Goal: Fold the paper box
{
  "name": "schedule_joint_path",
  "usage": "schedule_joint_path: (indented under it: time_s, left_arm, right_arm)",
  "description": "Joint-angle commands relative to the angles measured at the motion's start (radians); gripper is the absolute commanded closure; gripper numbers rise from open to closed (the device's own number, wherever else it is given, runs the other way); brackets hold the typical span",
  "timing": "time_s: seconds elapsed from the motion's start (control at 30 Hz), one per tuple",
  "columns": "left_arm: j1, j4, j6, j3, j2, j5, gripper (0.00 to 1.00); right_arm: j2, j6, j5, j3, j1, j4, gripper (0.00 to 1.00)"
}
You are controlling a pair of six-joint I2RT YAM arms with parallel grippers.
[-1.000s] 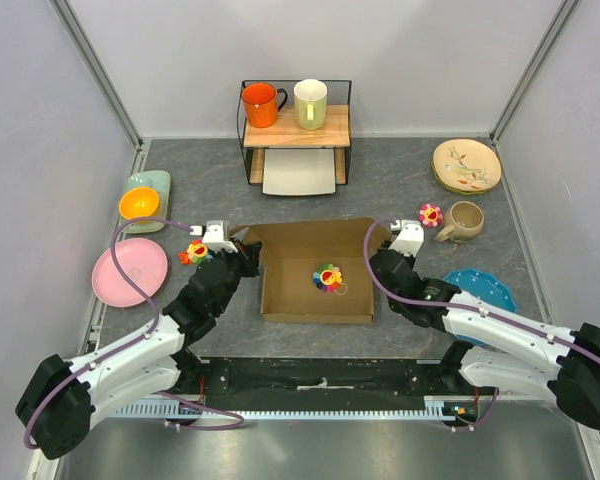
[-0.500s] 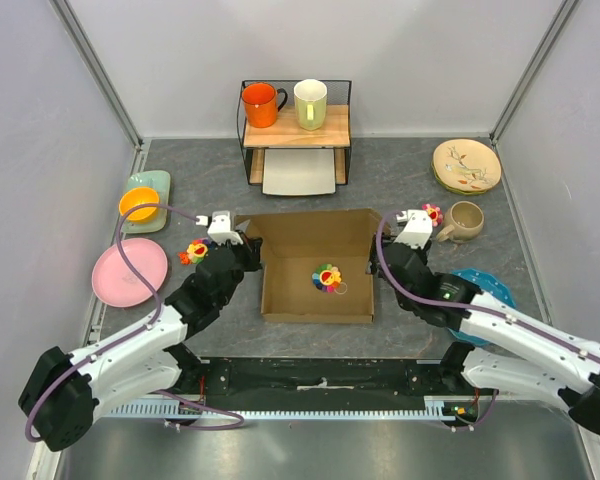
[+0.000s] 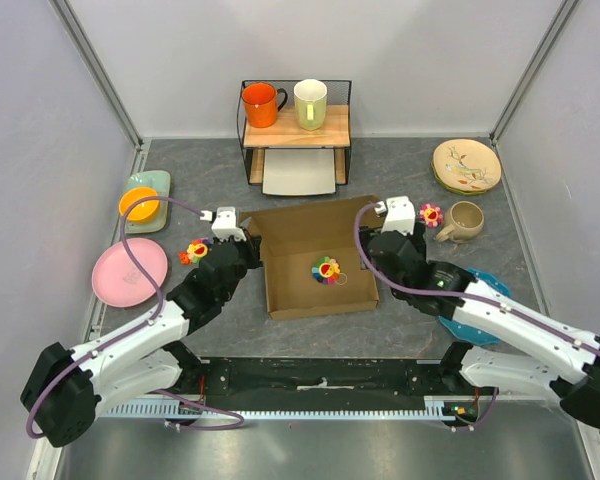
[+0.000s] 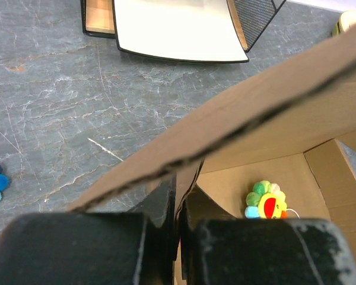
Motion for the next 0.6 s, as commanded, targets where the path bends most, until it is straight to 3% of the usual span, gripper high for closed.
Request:
schedule_joint_path:
  time_s: [0.0,0.23,0.57]
  left_arm:
    - [-0.001,0.036,0.066,0.051,0.015,0.004,0.98]
    - [-0.001,0.042,0.125,0.049,0.012,0.024,0.98]
    - [-0.001,0.070,0.172,0.063,0.050,0.038,0.98]
  right_arm:
    - [0.089,-0.115,-0.035,0.094,-0.045,0.075,0.09]
    - [0.128,-0.164,-0.178,0.111,-0.214,0.152,0.09]
    - [0.149,-0.199,-0.330,0.094,-0.232,0.235,0.23]
